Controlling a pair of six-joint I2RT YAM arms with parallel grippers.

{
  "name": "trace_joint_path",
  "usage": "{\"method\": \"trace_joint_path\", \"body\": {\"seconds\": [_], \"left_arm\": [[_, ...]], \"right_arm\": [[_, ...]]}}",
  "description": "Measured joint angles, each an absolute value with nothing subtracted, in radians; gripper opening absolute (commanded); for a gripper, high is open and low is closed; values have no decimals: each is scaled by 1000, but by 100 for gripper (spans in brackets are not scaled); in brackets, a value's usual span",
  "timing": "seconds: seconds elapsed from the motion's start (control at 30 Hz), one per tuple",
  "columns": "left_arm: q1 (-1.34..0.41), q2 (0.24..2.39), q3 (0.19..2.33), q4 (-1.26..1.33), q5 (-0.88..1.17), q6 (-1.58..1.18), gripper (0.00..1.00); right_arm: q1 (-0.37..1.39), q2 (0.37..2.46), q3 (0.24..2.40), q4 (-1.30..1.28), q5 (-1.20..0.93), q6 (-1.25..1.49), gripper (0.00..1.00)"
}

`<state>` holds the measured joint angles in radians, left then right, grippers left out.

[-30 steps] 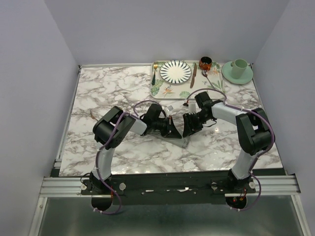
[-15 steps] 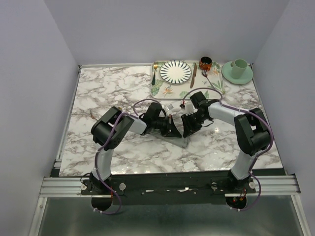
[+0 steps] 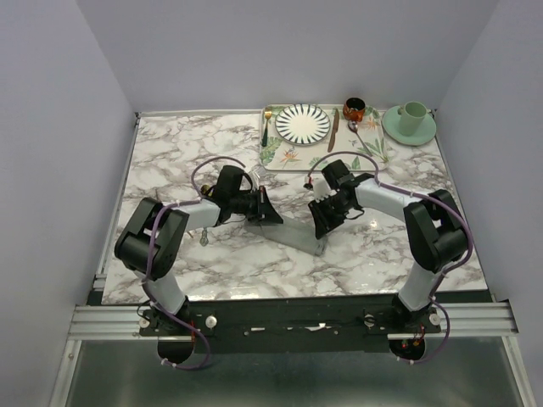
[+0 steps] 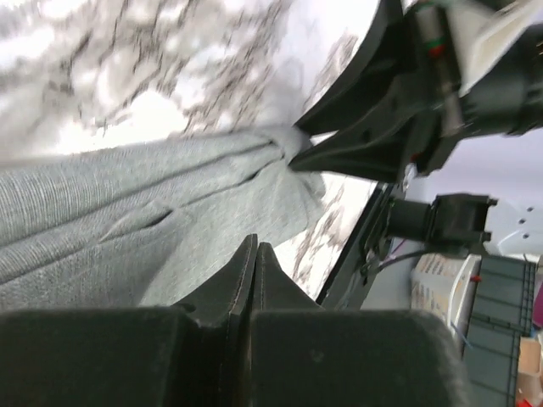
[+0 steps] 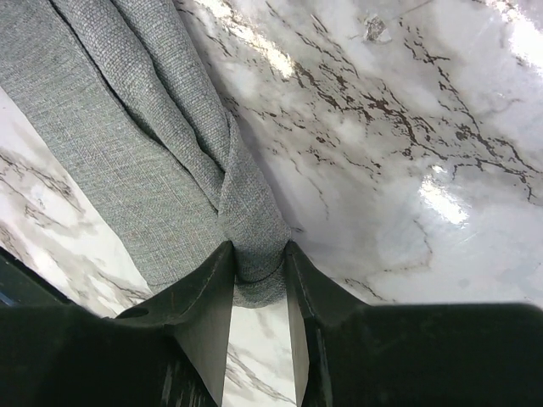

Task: Fold the napkin into a case and place the utensils inside
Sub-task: Stuff the top corner of the smaller-rectangle-folded napkin into the folded napkin.

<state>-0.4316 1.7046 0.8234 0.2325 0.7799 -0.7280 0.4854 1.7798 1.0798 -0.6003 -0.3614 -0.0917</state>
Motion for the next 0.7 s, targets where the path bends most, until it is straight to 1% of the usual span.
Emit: {"method": "trace_joint_path", "body": {"seconds": [0.17,0.27,0.3,0.4,0.5,0.63,0.67,0.7], "left_arm": [[-438,1781,801,249,800,-719,0],[-439,1882,816,268,808,-725,0],[-435,1918,831,278,851,-735,0],[-432,1961,876,282,891,-729,0],[-434,1982,901,278,906,-717,0],[-434,1984,905,271,910,-701,0],[-434,1984,907,267,910,-696,0],[-434,1984,908,265,911,-691,0]], "right_arm": [[494,1775,1077,-599,-354,-113,38],[499,1769,1073,-597,-353,-131,42],[501,1766,1072,-599,-353,-138,45],[506,1757,1071,-618,-356,-164,49],[507,1756,1087,-662,-356,-186,51],[494,1755,1164,-730,-372,-220,50],[490,1755,1193,-738,-381,-229,49],[488,1754,1209,-741,-386,-233,45]]}}
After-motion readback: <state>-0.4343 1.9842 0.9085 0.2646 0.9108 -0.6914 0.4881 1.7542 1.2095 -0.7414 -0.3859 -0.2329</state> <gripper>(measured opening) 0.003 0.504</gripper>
